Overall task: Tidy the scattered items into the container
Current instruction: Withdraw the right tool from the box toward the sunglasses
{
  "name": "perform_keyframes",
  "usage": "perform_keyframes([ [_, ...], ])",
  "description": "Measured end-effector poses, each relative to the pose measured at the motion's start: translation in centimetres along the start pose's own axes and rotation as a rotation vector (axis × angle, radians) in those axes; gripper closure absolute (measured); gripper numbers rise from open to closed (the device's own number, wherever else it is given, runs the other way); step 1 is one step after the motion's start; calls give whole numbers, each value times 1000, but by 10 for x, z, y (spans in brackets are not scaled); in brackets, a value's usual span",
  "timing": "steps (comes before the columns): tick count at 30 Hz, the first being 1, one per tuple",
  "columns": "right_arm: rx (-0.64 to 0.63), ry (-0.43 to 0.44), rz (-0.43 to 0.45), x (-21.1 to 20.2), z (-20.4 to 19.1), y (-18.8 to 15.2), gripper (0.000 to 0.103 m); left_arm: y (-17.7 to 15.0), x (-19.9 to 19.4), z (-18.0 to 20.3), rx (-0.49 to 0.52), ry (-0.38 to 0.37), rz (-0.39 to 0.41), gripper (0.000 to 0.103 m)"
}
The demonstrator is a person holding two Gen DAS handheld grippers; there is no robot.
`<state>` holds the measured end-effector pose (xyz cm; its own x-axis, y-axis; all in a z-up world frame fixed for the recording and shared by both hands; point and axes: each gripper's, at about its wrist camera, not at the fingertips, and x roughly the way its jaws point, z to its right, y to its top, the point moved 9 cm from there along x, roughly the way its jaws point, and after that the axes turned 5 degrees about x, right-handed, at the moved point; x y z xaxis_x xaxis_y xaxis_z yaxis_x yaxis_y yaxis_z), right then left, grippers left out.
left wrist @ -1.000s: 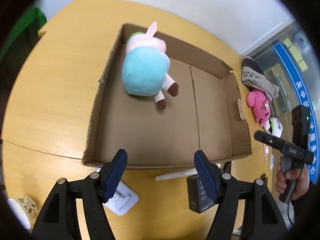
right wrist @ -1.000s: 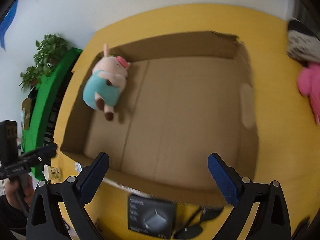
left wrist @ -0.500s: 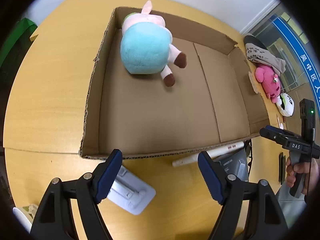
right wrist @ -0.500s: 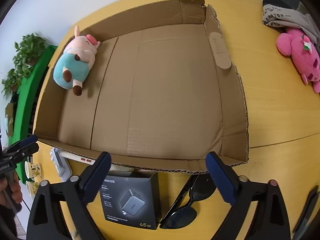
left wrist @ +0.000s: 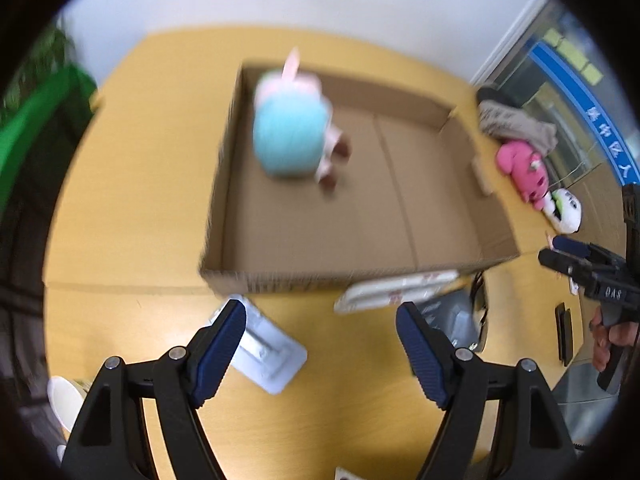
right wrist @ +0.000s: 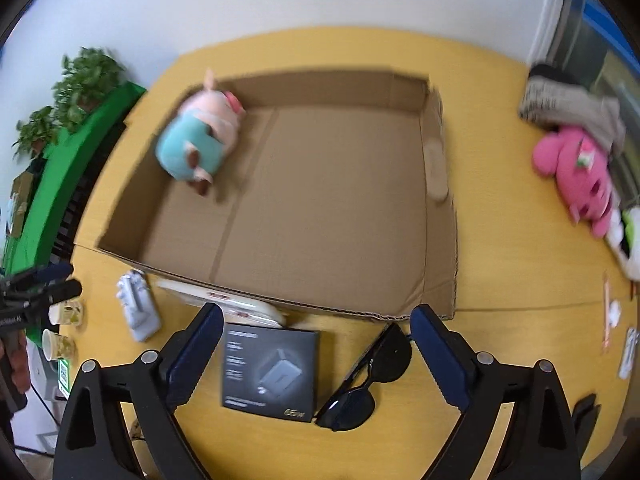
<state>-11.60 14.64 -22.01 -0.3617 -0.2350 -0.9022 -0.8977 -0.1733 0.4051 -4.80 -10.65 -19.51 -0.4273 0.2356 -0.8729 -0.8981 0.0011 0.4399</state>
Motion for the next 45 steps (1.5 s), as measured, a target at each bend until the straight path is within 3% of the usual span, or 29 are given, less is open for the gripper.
perform_keyframes([
  [3, -4, 25, 63, -28, -13, 2, 8, 17, -7, 5, 28, -7, 28, 25],
  [5, 12, 66, 79, -43, -21, 1, 24, 23, 9, 3, 45, -4, -4, 25],
  [6, 21, 77, 75, -48, -23, 0, 25, 24, 20, 1, 44, -18, -24, 25],
  [9, 26, 71, 73, -60, -27, -9, 21, 23, 56, -2, 32, -58, -93, 25],
  [12, 22, 48, 61, -69, -21, -27, 10, 11, 93, -1, 42, -74, -182, 27],
  [18, 129, -7, -3, -75, 21, -74, 10, 2, 103, 10, 59, -89, -190, 27],
  [24, 210, -12, -41, -72, 46, -99, 10, -7, 98, 16, 55, -114, -202, 27],
  [27, 199, 0, -55, -66, 40, -98, 10, -6, 92, 9, 48, -76, -197, 27],
  [36, 69, 59, -28, -53, -10, -68, 13, 18, -10, -8, 18, 19, 20, 26],
  [37, 59, 67, -9, -56, -16, -65, 26, 21, -25, -5, 27, 22, 57, 27],
  [38, 44, 81, 14, -60, -23, -59, 47, 23, -37, -1, 38, 20, 89, 36],
  [39, 29, 94, 37, -63, -31, -53, 55, 24, -47, 3, 50, 17, 113, 62],
  [40, 22, 100, 54, -65, -36, -48, 58, 25, -56, 7, 59, 12, 129, 75],
  [41, 17, 107, 70, -68, -41, -44, 56, 26, -62, 10, 61, 9, 138, 81],
  [42, 12, 118, 82, -69, -46, -39, 52, 27, -67, 11, 58, 5, 147, 80],
  [43, 10, 119, 81, -69, -49, -37, 26, 27, -70, 12, 55, 1, 156, 77],
  [44, 9, 111, 77, -68, -52, -37, 5, 26, -72, 11, 52, -1, 160, 64],
  [45, 8, 103, 82, -69, -55, -37, 4, 24, -73, 11, 46, -2, 157, 42],
])
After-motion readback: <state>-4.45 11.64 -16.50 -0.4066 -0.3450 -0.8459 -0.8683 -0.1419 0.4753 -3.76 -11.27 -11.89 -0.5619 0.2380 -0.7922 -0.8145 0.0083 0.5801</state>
